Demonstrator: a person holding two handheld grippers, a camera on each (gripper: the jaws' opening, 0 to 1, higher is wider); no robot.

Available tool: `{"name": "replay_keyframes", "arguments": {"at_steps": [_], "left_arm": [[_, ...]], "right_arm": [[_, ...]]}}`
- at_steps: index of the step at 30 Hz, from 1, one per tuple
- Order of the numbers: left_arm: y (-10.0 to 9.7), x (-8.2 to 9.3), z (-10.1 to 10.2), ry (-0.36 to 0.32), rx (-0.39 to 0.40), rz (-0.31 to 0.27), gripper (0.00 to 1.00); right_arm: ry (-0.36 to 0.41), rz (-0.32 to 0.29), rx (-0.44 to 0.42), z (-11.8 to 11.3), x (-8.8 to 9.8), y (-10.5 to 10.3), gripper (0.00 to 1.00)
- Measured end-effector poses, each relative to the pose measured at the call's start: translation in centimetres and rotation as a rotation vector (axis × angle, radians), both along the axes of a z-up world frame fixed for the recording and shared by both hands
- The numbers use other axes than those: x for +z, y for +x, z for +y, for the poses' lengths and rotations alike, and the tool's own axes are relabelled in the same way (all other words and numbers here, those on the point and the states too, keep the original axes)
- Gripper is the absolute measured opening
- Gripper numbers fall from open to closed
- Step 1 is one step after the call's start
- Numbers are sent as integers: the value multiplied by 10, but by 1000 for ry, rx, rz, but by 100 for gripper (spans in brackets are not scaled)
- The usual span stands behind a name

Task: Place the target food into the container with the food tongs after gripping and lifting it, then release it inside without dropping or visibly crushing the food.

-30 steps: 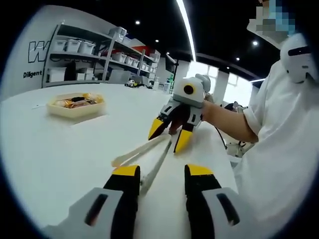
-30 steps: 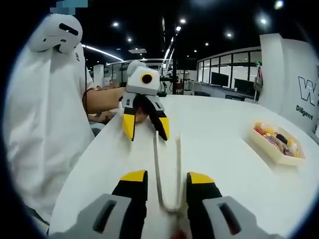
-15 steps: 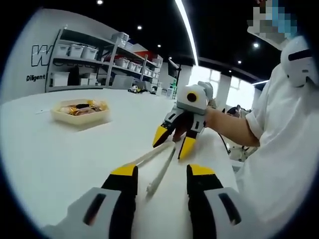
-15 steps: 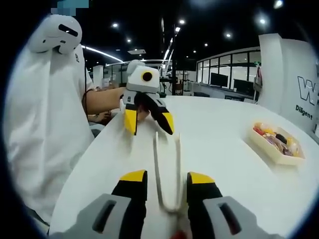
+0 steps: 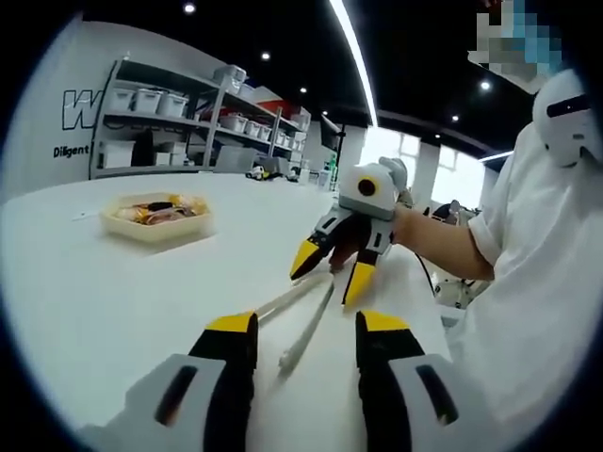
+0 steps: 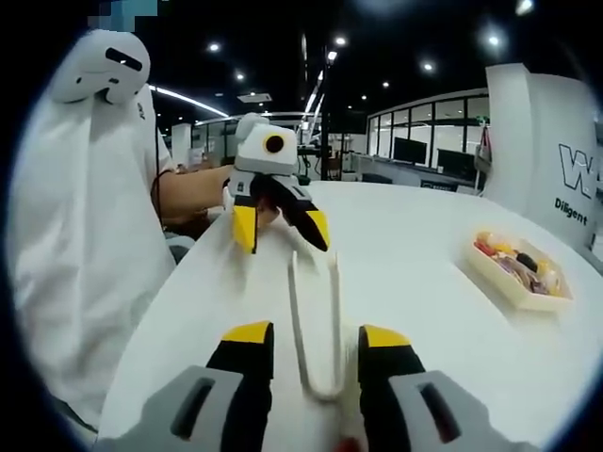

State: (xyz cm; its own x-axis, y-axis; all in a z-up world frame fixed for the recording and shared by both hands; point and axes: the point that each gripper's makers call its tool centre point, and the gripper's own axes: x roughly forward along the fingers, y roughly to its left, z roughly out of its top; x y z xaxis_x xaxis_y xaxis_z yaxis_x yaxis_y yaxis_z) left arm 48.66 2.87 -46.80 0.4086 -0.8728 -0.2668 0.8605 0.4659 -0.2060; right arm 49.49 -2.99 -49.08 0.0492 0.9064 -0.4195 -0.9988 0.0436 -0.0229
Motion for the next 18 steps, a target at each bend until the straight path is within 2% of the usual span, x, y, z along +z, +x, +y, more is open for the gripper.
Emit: {"name": "replay_keyframes", "arguments": {"at_steps": [18], "left_arm": [[-1,8,3,-5,37,-23,44]], "right_arm": [[7,-26,-53,-5,7,2,37]]}}
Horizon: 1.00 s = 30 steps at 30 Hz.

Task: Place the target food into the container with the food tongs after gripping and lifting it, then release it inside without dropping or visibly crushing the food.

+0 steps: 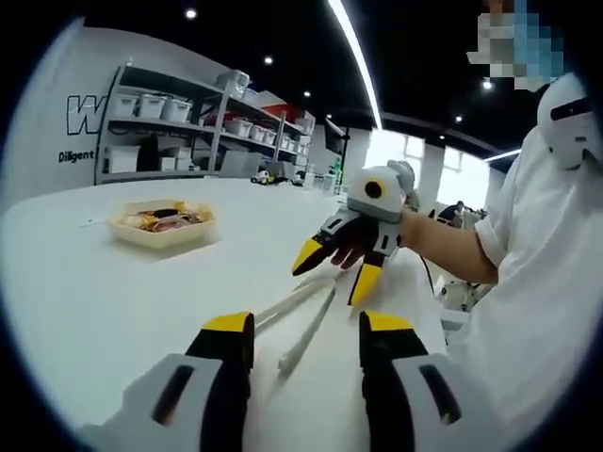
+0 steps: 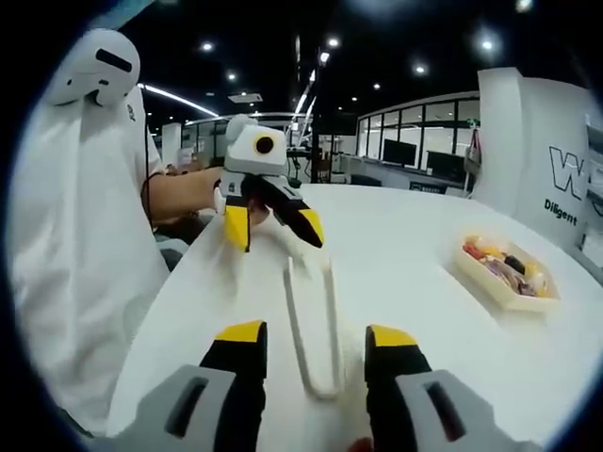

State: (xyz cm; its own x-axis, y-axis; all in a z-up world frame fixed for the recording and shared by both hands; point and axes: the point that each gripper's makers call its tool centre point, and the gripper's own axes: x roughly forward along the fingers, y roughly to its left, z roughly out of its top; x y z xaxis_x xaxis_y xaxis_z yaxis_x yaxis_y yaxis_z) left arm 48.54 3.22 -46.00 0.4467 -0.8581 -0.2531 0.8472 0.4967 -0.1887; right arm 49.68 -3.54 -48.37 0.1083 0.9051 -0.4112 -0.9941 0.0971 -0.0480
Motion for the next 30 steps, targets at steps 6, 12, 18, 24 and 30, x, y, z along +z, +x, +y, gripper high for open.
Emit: {"name": "replay_keyframes", "arguments": {"at_steps": [6,12,18,24,30], "left_arm": [[0,0,1,-3,18,-2,47],[1,1,3,-4,39,-4,49],[2,-1,6,9,65,-4,52],[2,-3,7,17,75,7,55],[3,-1,9,13,90,6,58]], "right_arm": [[1,-2,-32,-3,1,3,39],[6,-2,-47,-4,1,3,41],[14,4,-79,-3,1,7,43],[23,14,-110,-3,3,10,44],[39,17,-153,-4,7,15,47]]}}
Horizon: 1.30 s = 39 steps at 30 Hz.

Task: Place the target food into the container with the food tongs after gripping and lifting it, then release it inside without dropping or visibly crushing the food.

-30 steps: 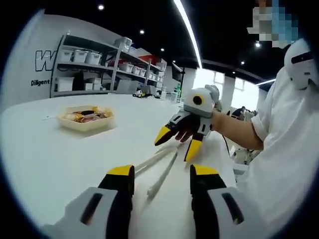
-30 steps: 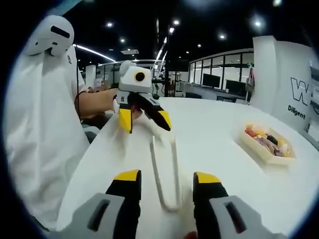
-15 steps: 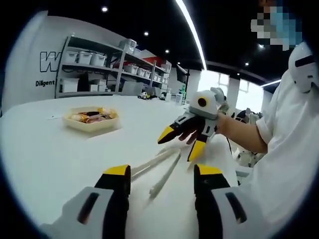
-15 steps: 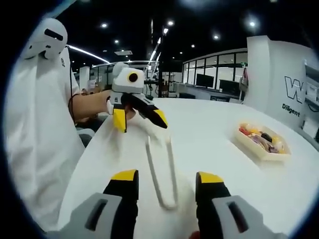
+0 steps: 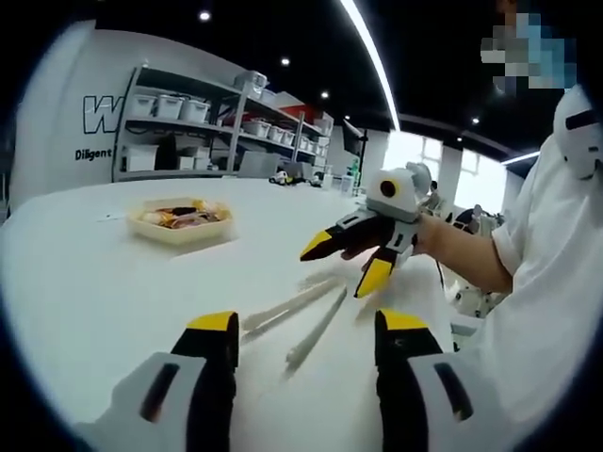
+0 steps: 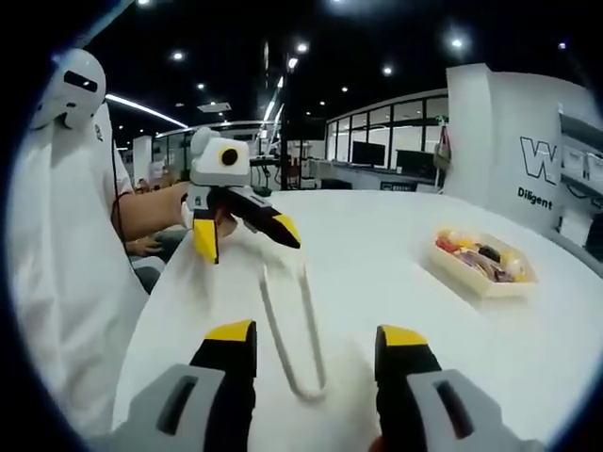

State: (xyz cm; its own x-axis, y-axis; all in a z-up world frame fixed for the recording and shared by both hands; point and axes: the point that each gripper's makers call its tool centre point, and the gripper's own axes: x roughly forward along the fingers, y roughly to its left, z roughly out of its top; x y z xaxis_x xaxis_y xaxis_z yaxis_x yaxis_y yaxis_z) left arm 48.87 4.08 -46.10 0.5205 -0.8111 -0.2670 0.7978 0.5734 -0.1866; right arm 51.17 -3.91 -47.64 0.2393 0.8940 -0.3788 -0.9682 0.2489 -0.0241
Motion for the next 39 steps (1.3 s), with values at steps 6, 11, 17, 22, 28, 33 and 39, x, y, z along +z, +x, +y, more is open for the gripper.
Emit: {"name": "replay_keyframes", "arguments": {"at_steps": [6,11,17,22,28,33,39], "left_arm": [[1,1,2,-2,17,-3,59],[5,3,7,-6,51,-7,62],[6,6,11,-13,80,-15,64],[7,8,13,-17,95,-18,66],[8,12,15,-19,120,-24,67],[8,16,17,-24,139,-33,69],[7,21,17,-25,150,-42,70]], "right_arm": [[-1,10,-19,1,1,-1,51],[8,26,-64,2,4,3,55],[27,41,-97,2,8,3,57],[28,38,-109,2,11,2,59],[31,29,-116,3,15,0,62],[27,26,-127,3,17,-1,63],[31,33,-155,2,19,0,68]]}}
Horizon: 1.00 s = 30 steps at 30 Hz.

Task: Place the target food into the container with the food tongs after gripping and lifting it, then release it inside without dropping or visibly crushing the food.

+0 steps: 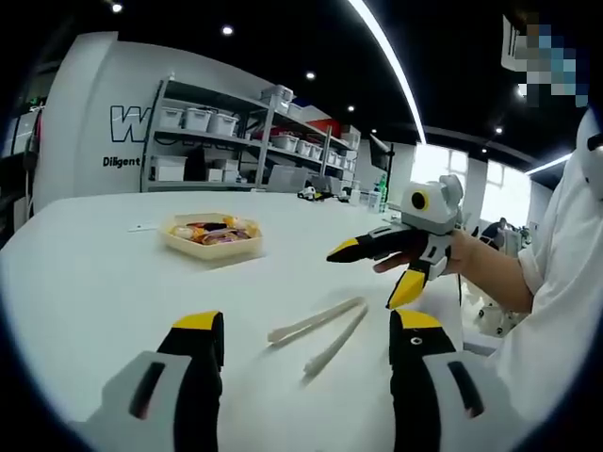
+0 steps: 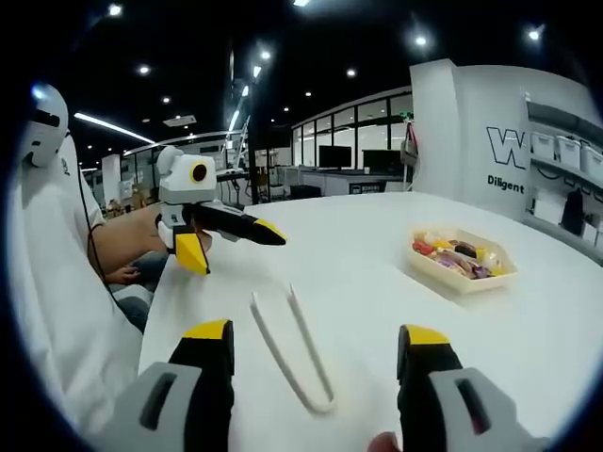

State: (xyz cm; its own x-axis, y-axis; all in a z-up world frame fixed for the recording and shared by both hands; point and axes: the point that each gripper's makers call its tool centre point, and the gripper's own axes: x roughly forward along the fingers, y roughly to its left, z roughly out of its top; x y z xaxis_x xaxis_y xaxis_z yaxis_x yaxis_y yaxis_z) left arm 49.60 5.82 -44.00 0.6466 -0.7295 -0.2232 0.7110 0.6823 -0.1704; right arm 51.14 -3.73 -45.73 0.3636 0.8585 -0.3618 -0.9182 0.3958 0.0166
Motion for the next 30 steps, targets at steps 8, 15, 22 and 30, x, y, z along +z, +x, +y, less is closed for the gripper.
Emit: {"name": "replay_keyframes", "arguments": {"at_steps": [8,15,22,30], "left_arm": [[0,3,4,2,34,-2,71],[0,6,6,9,60,-17,77],[-2,8,8,14,78,-18,78],[-1,12,10,15,98,-16,81]], "right_arm": [[-3,5,-22,-2,1,-4,75],[3,3,-43,-3,7,-6,77],[-1,0,-65,-4,9,-7,79],[8,11,-107,-6,12,-6,81]]}}
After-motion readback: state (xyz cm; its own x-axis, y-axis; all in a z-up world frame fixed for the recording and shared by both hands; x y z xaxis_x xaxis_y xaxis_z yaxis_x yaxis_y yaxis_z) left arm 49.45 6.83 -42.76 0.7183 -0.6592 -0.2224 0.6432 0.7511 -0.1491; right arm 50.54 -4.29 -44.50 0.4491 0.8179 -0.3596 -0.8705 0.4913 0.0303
